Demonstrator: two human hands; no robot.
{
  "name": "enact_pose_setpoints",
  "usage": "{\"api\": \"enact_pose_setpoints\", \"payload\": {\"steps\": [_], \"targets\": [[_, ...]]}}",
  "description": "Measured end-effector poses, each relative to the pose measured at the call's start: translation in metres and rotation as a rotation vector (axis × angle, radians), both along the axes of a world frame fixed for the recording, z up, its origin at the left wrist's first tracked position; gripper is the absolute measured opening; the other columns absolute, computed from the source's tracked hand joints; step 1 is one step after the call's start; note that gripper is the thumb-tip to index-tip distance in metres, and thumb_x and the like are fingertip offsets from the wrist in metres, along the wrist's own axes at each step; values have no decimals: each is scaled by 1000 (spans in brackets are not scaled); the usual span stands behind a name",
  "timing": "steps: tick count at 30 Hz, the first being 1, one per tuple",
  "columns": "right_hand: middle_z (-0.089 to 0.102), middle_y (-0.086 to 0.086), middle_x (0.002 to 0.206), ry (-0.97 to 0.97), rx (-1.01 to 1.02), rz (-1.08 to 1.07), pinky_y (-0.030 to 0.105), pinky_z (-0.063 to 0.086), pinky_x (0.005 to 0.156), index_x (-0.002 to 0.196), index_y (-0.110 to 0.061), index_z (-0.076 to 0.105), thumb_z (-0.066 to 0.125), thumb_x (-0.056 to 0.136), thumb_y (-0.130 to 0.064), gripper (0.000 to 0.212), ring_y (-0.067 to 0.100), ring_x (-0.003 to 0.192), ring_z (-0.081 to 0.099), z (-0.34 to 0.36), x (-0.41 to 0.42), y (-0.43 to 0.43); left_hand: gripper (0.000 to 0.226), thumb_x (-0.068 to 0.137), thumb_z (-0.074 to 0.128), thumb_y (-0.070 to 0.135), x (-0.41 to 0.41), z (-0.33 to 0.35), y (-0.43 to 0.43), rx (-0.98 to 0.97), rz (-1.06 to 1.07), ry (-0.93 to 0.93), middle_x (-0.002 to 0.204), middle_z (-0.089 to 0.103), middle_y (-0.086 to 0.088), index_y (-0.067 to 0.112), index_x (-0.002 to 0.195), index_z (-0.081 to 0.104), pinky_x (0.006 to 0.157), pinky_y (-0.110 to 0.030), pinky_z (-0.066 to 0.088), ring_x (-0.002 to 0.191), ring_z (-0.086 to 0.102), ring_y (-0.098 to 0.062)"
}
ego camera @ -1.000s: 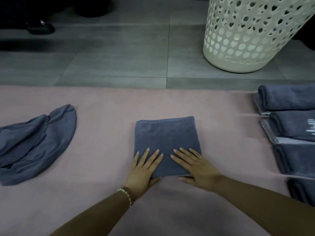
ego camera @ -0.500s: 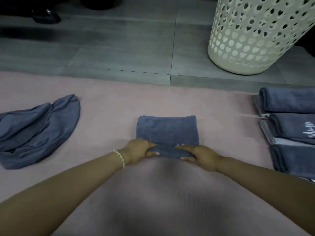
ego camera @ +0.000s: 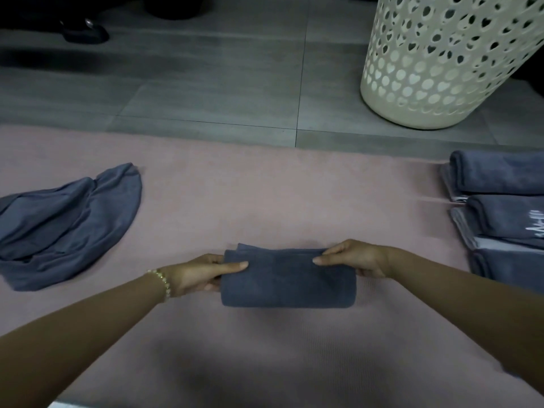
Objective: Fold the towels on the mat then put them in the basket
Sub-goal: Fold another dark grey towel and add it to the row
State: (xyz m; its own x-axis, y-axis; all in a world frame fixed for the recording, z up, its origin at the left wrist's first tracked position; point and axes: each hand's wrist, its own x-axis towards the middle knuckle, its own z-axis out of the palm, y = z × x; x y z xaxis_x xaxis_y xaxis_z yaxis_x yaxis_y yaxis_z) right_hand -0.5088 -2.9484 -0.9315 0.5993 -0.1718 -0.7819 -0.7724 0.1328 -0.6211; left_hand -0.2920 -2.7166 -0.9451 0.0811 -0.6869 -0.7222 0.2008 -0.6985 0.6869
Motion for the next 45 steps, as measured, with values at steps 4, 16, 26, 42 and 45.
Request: {"api": "enact_pose_setpoints", "payload": {"steps": [4,16,26,42,45], "targets": [[72,10,104,-114,34,-408,27,53,77,101,-6,71,67,78,-44,44,21,94,67,-7,-4,12,39,83,63,41,-12,-16,2,-95,198,-181,102,73,-6,9,104,69,68,-14,52,91,70,-12],[62,3,79,-189,-686,-507,28,45,64,87,-10,53,58,89,-45,36,19,76,58,-42,3,41,33,99,44,33,-30,-44,-23,-87,466,-619,70,60,5,9,83,61,52,-3,38,68,55,-6],[57,3,89,124,-1150,98,34,44,70,98,-17,39,25,95,-57,43,27,89,59,-40,9,18,48,96,42,47,-28,-38,-20,53,334,-785,65,56,-5,10,67,50,63,-30,34,73,54,-26],[58,-2,125,-50,-694,540,32,44,95,122,-25,53,45,84,-70,60,20,112,54,-15,64,41,65,81,54,60,-55,-12,23,141,585,187,110,67,-6,10,123,53,94,-30,49,105,64,-19],[64,0,115,-100,-447,306,30,46,93,107,-21,62,51,87,-60,46,19,107,59,-19,63,51,62,77,63,54,-72,-4,15,51,583,230,117,66,-2,12,122,57,97,-28,48,109,62,-16]]}}
